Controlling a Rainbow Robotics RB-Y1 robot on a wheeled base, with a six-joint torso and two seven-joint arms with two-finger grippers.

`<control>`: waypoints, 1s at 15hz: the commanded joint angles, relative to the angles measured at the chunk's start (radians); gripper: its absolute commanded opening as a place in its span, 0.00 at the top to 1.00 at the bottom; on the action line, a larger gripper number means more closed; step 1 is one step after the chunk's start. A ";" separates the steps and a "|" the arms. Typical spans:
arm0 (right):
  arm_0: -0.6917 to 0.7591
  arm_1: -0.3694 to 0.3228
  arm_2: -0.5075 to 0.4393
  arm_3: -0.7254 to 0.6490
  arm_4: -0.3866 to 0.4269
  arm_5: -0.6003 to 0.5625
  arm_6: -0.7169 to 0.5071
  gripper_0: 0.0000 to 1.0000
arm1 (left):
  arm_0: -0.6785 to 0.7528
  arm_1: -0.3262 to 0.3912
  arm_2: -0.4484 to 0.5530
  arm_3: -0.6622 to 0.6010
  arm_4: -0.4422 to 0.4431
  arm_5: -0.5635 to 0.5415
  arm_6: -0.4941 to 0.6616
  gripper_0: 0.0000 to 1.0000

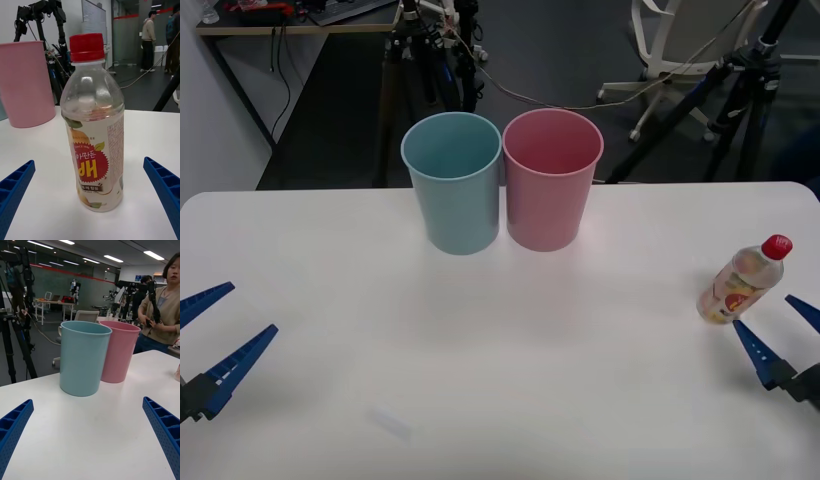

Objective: Grasp the object on the table and drop it into the matching bin: aluminum can to the light blue bin, PET bottle to the pink bin.

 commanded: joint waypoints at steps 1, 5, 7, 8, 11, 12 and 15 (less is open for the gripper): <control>-0.051 0.000 0.018 0.042 0.000 0.017 0.006 0.00 | 0.000 0.000 0.000 0.000 0.000 0.000 0.000 0.00; -0.100 0.012 0.039 0.051 0.000 0.055 0.003 0.00 | 0.000 0.000 0.000 0.000 0.000 0.000 0.000 0.00; -0.115 0.020 0.051 0.051 -0.003 0.070 0.000 0.00 | 0.000 0.000 0.000 0.000 0.000 0.000 0.000 0.00; -0.126 0.023 0.051 0.051 -0.004 0.081 0.000 0.00 | 0.000 0.000 0.000 0.000 0.000 0.000 0.000 0.00; -0.143 0.032 0.053 0.051 -0.007 0.127 -0.002 0.00 | 0.000 0.000 0.000 0.000 0.000 0.000 0.000 0.00; -0.149 0.035 0.053 0.051 -0.007 0.141 0.001 0.00 | 0.000 0.000 0.000 0.000 0.000 0.000 0.000 0.00; -0.173 0.052 0.053 0.051 -0.009 0.178 0.000 0.00 | 0.000 0.000 0.000 0.000 0.000 0.000 0.000 0.00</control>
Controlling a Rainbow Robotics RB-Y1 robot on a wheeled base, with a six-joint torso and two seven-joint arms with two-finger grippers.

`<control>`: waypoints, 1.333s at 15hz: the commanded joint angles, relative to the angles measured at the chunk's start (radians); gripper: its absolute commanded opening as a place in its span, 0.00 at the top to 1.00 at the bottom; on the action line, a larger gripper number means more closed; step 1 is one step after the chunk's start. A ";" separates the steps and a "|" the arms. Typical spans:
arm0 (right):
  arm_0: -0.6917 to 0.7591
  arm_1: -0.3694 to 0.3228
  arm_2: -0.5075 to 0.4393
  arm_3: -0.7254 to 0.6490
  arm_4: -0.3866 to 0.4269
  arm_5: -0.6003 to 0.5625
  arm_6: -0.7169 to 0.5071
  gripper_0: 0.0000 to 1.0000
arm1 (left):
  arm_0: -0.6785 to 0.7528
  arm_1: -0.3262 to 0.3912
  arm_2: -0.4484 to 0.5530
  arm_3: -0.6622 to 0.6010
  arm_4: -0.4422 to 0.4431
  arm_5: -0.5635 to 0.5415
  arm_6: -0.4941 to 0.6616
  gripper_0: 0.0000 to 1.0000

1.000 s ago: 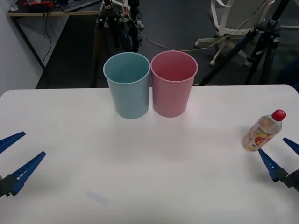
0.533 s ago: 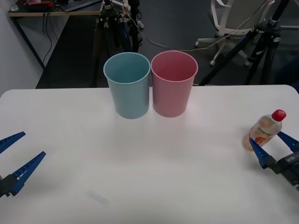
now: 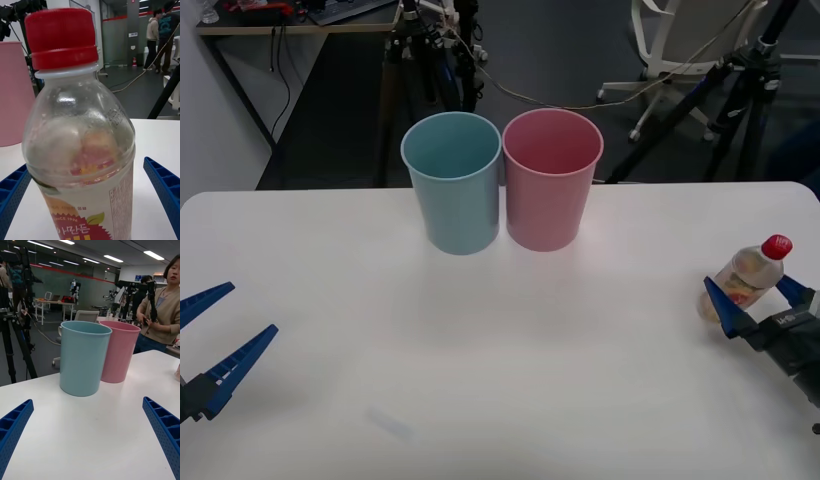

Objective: Grasp the object on the table and drop it into the matching bin: aluminum can to the light blue bin, PET bottle to the pink bin.

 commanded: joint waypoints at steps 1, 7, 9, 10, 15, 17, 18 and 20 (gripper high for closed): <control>-0.020 0.012 0.000 0.000 -0.001 0.028 0.000 0.00 | 0.000 0.000 0.000 0.000 0.000 0.000 0.000 0.00; -0.027 0.014 -0.002 0.000 -0.001 0.030 0.000 0.70 | 0.000 0.000 0.000 0.000 0.000 0.000 0.000 0.00; -0.027 0.014 -0.008 0.000 -0.001 0.030 0.000 1.00 | 0.000 0.000 0.000 0.000 0.000 0.000 0.000 0.00; -0.027 0.014 -0.009 0.000 -0.001 0.032 0.000 1.00 | 0.000 0.000 0.000 0.000 0.000 0.000 0.000 0.00; -0.014 0.012 -0.014 0.000 0.000 0.030 -0.001 1.00 | 0.000 0.000 0.000 0.000 0.000 0.000 0.000 0.00; -0.007 0.009 -0.017 0.000 0.000 0.016 0.002 1.00 | 0.000 0.000 0.000 0.000 0.000 0.000 0.000 0.00; 0.000 0.005 -0.017 -0.005 0.000 0.012 0.002 1.00 | 0.000 0.000 0.000 0.000 0.000 0.000 0.000 0.00; 0.061 -0.006 -0.015 -0.086 0.000 0.022 -0.004 1.00 | 0.000 0.000 0.000 0.000 0.000 0.000 0.000 0.00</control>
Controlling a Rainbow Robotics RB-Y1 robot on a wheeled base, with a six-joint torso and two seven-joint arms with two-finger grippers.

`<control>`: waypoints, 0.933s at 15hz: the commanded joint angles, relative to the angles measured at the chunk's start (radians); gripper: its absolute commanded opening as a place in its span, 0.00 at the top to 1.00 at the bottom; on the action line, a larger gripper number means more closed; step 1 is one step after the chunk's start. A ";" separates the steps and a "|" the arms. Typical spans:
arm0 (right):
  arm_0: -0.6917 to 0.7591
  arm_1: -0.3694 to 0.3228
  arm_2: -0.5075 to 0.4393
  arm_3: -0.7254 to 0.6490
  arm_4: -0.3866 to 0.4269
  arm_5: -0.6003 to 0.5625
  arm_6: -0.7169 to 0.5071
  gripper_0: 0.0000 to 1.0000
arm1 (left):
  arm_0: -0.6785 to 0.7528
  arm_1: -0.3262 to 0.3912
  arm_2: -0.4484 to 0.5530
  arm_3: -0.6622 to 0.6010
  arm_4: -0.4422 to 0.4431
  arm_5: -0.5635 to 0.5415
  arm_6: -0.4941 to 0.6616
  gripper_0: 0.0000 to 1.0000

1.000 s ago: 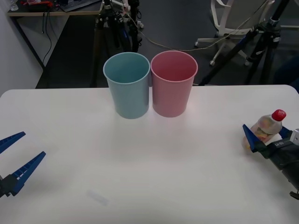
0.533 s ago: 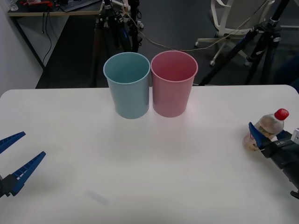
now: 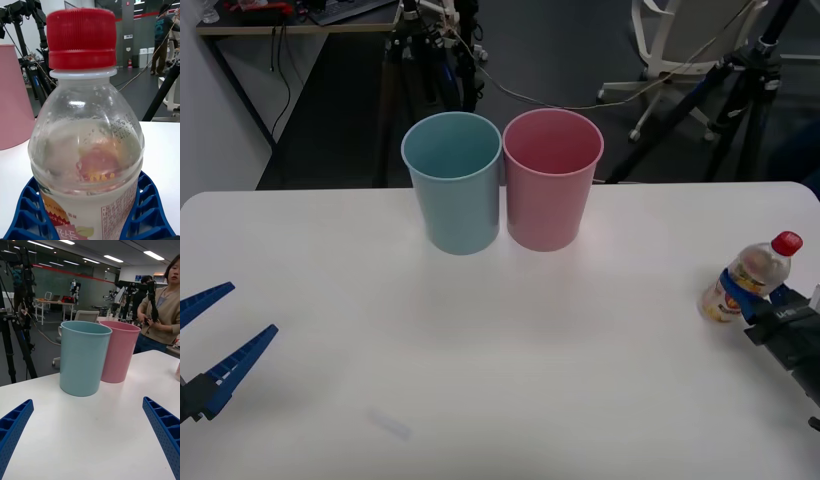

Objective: Grasp the object on the table and drop it into the matching bin: aluminum can to the light blue bin, PET bottle to the pink bin.

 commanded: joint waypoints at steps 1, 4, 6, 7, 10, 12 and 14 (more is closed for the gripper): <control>0.098 -0.013 0.001 -0.138 0.002 0.035 -0.006 1.00 | 0.000 0.000 0.000 0.000 0.000 0.000 0.000 0.00; 0.244 -0.037 0.011 -0.342 -0.009 0.116 -0.023 1.00 | 0.000 0.000 0.000 0.000 0.000 0.000 0.000 0.00; 0.327 -0.065 0.032 -0.425 -0.047 0.136 -0.037 1.00 | 0.000 0.000 0.000 0.000 0.000 0.000 0.000 0.00; 0.359 -0.083 0.049 -0.457 -0.078 0.147 -0.040 1.00 | 0.000 0.000 0.000 0.000 0.000 0.000 0.000 0.00; 0.472 -0.142 0.063 -0.605 -0.156 0.191 -0.047 1.00 | 0.000 0.000 0.000 0.000 0.000 0.000 0.000 0.00; 0.545 -0.205 0.060 -0.737 -0.221 0.236 -0.054 1.00 | 0.000 0.000 0.000 0.000 0.000 0.000 0.000 0.00; 0.594 -0.266 0.051 -0.832 -0.268 0.269 -0.058 1.00 | 0.000 0.000 0.000 0.000 0.000 0.000 0.000 0.00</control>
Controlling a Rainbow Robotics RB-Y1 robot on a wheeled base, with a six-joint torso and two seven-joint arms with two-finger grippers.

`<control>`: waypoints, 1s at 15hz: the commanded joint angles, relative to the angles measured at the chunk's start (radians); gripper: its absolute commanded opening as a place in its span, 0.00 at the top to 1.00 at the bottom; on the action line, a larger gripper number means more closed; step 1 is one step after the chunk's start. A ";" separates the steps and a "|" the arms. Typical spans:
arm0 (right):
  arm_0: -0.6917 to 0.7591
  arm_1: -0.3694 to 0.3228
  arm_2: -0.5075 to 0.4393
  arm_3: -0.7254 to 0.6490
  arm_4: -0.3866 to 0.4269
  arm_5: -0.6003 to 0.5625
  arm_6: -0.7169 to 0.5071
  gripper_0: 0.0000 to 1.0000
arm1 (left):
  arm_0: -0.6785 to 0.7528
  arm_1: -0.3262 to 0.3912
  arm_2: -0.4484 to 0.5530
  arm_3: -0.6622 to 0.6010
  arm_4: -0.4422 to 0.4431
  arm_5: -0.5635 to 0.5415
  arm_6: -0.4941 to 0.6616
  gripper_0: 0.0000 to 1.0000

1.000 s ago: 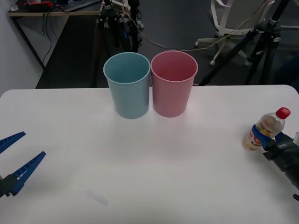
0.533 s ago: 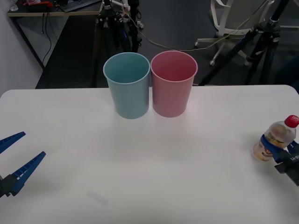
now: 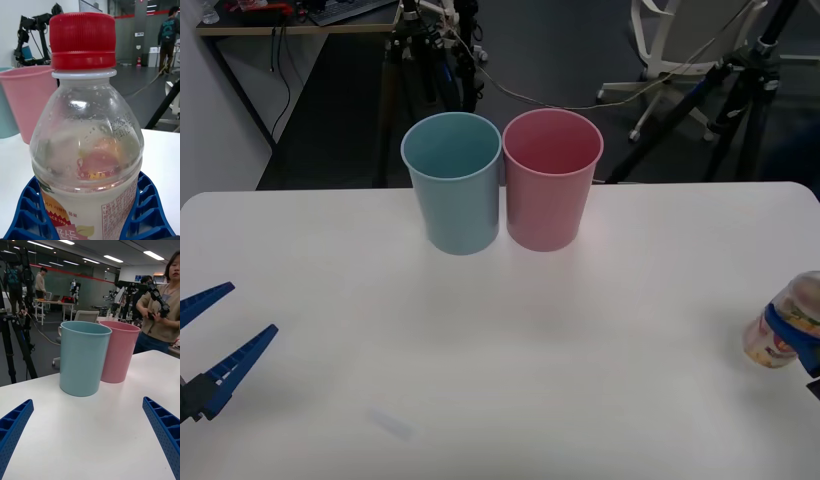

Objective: Grasp the object on the table and drop it into the matching bin: aluminum can to the light blue bin, PET bottle to the pink bin.

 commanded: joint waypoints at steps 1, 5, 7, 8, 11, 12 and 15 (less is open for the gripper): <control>0.072 -0.099 -0.018 -0.145 -0.072 0.058 -0.009 1.00 | 0.000 0.000 0.000 0.000 0.000 0.000 0.000 0.00; 0.102 -0.226 -0.028 -0.297 -0.166 0.161 -0.023 1.00 | 0.000 0.000 0.000 0.000 0.000 0.000 0.000 0.00; 0.113 -0.292 -0.041 -0.372 -0.224 0.214 -0.027 1.00 | 0.000 0.000 0.000 0.000 0.000 0.000 0.000 0.00; 0.127 -0.338 -0.048 -0.412 -0.273 0.242 -0.027 1.00 | 0.000 0.000 0.000 0.000 0.000 0.000 0.000 0.00; 0.158 -0.436 -0.104 -0.534 -0.382 0.334 -0.027 1.00 | 0.000 0.000 0.000 0.000 0.000 0.000 0.000 0.00; 0.156 -0.444 -0.114 -0.559 -0.390 0.358 -0.031 1.00 | 0.000 0.000 0.000 0.000 0.000 0.000 0.000 0.00; 0.113 -0.501 -0.125 -0.643 -0.438 0.466 -0.044 1.00 | 0.000 0.000 0.000 0.000 0.000 0.000 0.000 0.00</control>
